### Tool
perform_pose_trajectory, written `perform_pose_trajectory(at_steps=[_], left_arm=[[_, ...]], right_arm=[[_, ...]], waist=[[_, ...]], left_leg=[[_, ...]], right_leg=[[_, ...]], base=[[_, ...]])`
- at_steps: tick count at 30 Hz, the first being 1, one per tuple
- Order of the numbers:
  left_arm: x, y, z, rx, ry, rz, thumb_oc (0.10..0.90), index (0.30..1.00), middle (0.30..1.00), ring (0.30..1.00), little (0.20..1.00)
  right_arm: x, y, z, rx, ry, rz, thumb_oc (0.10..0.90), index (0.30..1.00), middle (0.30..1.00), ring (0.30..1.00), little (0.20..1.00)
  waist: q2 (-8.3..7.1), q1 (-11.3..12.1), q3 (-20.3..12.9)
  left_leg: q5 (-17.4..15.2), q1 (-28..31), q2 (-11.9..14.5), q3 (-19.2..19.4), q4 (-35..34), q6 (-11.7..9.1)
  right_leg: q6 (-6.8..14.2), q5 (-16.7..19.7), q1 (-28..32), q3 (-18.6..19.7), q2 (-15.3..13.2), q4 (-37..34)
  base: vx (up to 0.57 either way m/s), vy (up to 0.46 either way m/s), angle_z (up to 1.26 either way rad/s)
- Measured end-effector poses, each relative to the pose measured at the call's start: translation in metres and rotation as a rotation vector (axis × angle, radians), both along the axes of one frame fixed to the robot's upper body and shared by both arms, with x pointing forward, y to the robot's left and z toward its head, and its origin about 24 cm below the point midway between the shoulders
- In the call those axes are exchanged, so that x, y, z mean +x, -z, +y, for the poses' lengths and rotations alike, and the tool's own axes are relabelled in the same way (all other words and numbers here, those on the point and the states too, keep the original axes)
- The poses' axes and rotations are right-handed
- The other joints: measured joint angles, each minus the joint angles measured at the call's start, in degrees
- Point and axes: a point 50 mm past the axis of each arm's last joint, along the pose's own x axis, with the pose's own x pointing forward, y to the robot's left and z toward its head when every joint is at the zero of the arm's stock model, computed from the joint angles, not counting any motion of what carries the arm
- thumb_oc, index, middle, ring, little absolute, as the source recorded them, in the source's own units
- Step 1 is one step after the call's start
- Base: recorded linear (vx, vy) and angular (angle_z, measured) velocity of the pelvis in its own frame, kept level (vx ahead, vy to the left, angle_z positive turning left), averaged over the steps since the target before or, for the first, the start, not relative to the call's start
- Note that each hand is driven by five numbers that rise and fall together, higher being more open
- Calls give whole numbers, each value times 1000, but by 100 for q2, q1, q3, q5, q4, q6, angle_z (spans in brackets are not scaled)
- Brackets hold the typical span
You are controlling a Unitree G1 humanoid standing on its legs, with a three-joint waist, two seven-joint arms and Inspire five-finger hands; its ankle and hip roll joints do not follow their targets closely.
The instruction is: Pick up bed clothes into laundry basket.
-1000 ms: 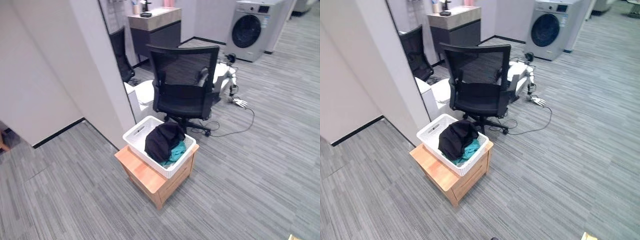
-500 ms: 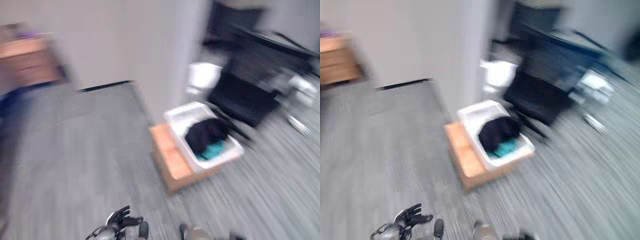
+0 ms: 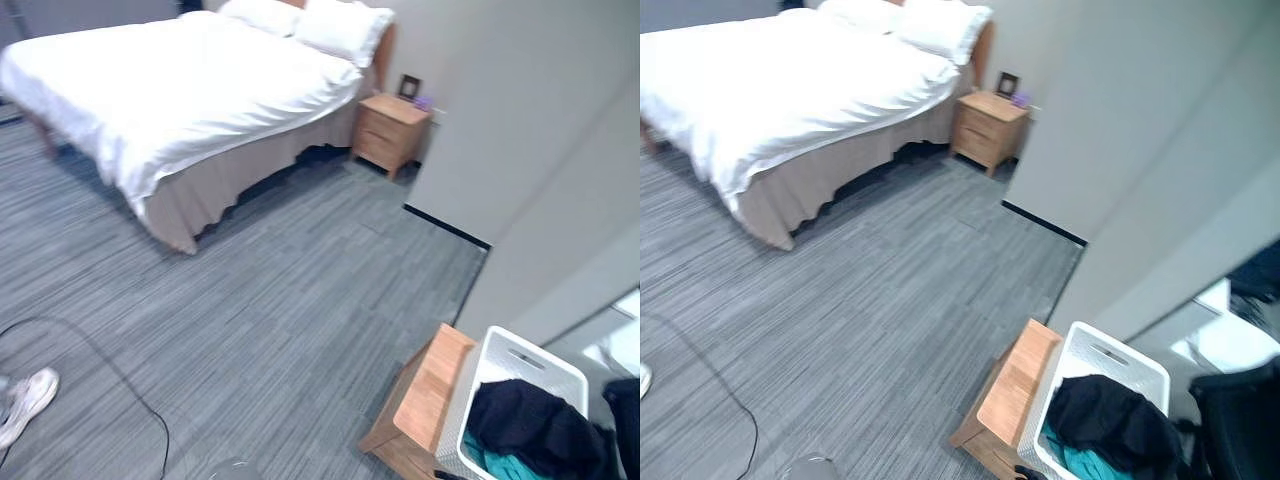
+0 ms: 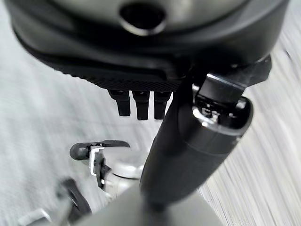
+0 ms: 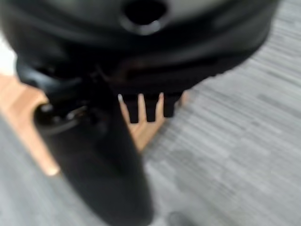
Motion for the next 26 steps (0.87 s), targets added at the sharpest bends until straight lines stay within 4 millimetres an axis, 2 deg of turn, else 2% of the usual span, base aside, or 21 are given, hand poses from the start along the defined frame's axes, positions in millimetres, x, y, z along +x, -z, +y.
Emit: perform_pose_trajectory(at_steps=[1,2,3,4,5,6,8,9,10,11,12,13,14,15,16,17,18,19,21,23,26], left_arm=[[7,1,-4,-7,34,-10,800,900,900,900,900],[10,2,-10,-20,56,-25,800,900,900,900,900],[26,8,-33,-74,131,-55,800,900,900,900,900],[31,10,-47,-113,174,-66,800,900,900,900,900],[49,12,-72,-180,239,-124,800,900,900,900,900],[52,13,-81,-202,263,-142,800,900,900,900,900],[61,12,-89,-218,329,-149,800,900,900,900,900],[55,13,-88,-217,341,-132,800,900,900,900,900],[60,12,-90,-221,380,-136,800,900,900,900,900],[67,11,-91,-218,423,-141,800,900,900,900,900],[68,11,-91,-208,456,-134,800,900,900,900,900],[67,11,-88,-199,481,-121,800,900,900,900,900],[68,10,-85,-188,485,-120,800,900,900,900,900],[69,8,-76,-163,463,-131,800,900,900,900,900],[68,6,-66,-133,442,-134,800,900,900,900,900],[62,6,-58,-109,432,-109,800,900,900,900,900],[51,5,-44,-78,406,-81,800,900,900,900,900],[45,5,-36,-60,384,-60,800,900,900,900,900],[25,6,-29,-45,343,-16,800,900,900,900,900],[14,6,-26,-43,315,4,800,900,900,900,900],[-4,11,-36,-81,276,28,800,900,900,900,900]], right_arm=[[-23,1,-1,-6,18,56,800,900,900,900,900],[-32,1,-3,-7,23,77,800,900,900,900,900],[-47,0,-7,-15,67,99,800,900,900,900,900],[-48,-1,-8,-13,71,95,800,900,900,900,900],[-49,-2,-11,-14,88,92,800,900,900,900,900],[-35,-2,-11,-13,95,54,800,900,900,900,900],[-15,-3,-12,-25,20,21,800,900,900,900,900],[-17,-3,-12,-24,42,23,800,900,900,900,900],[-18,-4,-17,-32,100,13,800,900,900,900,900],[-14,-5,-21,-49,101,2,800,900,900,900,900],[-11,-6,-23,-54,91,-2,800,900,900,900,900],[-12,-6,-23,-55,76,8,800,900,900,900,900],[-11,-5,-21,-50,53,13,800,900,900,900,900],[-2,-4,-14,-31,42,-6,800,900,900,900,900],[10,-4,-5,-8,25,-50,800,900,900,900,900],[12,-4,-5,-19,-15,-46,800,900,900,900,900],[6,-3,-4,-8,0,-26,800,900,900,900,900],[6,-2,-1,0,0,-25,800,900,900,900,900],[4,-1,1,2,-21,-2,800,900,900,900,900],[-6,1,3,8,-20,42,800,900,900,900,900],[-10,3,7,21,-2,57,800,900,900,900,900]], waist=[[86,-343,-33],[281,-410,-132],[672,-569,-183],[872,-717,-210],[1095,-702,-309],[1195,-611,-332],[1049,-631,-236],[1034,-533,-224],[931,-562,-146],[909,-677,-57],[900,-732,-21],[922,-849,2],[996,-900,36],[1159,-912,164],[1180,-735,234],[1156,-680,228],[1140,-578,221],[1116,-576,220],[1068,-453,201],[1024,-325,81],[736,-279,-97]], left_leg=[[-95,326,92,361,-396,-119],[-59,510,28,369,-768,-93],[-146,770,108,814,-1519,-160],[-59,837,39,1079,-1969,-113],[274,1081,-373,1194,-3147,120],[367,1159,-610,1054,-3722,234],[507,1249,-1014,776,-4342,474],[502,1230,-1169,669,-4477,566],[367,1219,-1406,388,-4598,797],[382,1217,-1551,122,-4628,933],[372,1215,-1717,-218,-4613,1114],[378,1212,-1839,-549,-4594,1263],[384,1176,-1867,-789,-4596,1359],[484,1120,-1847,-963,-4596,1428],[502,1137,-1928,-941,-4596,1415],[482,1162,-2007,-991,-4598,1444],[434,1199,-2040,-1132,-4605,1478],[422,1199,-2034,-1181,-4619,1468],[452,1257,-1961,-1151,-4598,1357],[419,1262,-1878,-1133,-4597,1272],[404,1267,-1741,-1005,-4596,1174]], right_leg=[[46,14,-27,-511,-98,164],[56,14,-190,-384,-112,312],[126,-39,-351,-762,-246,703],[95,-59,-468,-699,-327,865],[126,-97,-775,-435,-537,1147],[134,-71,-931,-438,-667,1297],[152,-80,-1042,-508,-1079,1723],[206,-79,-1049,-508,-1247,1860],[487,-98,-1156,-425,-1725,2493],[637,-70,-1295,-138,-2053,3004],[779,15,-1481,538,-2223,3459],[984,-110,-1610,1564,-2128,3553],[1118,-180,-1667,2592,-1830,3420],[1158,-207,-1754,3636,-1296,3181],[1042,-127,-1815,3027,-1443,2813],[964,-39,-1789,2807,-1469,2598],[1040,13,-1747,2518,-1277,2101],[1004,57,-1697,2473,-1119,1730],[834,701,-1387,2329,-957,1184],[737,855,-1235,2418,-749,787],[616,982,-1127,2485,-548,478]], base=[[-141,317,336],[-189,390,330],[-150,311,272],[-231,487,281],[-191,465,181],[-119,343,104],[-49,486,66],[-34,568,101],[-23,309,109],[-6,245,130],[-23,224,144],[13,202,138],[2,163,153],[3,121,115],[-13,91,86],[67,73,47],[3,10,38],[-12,-33,42],[-39,-52,19],[36,-22,-13],[26,-24,-25]])
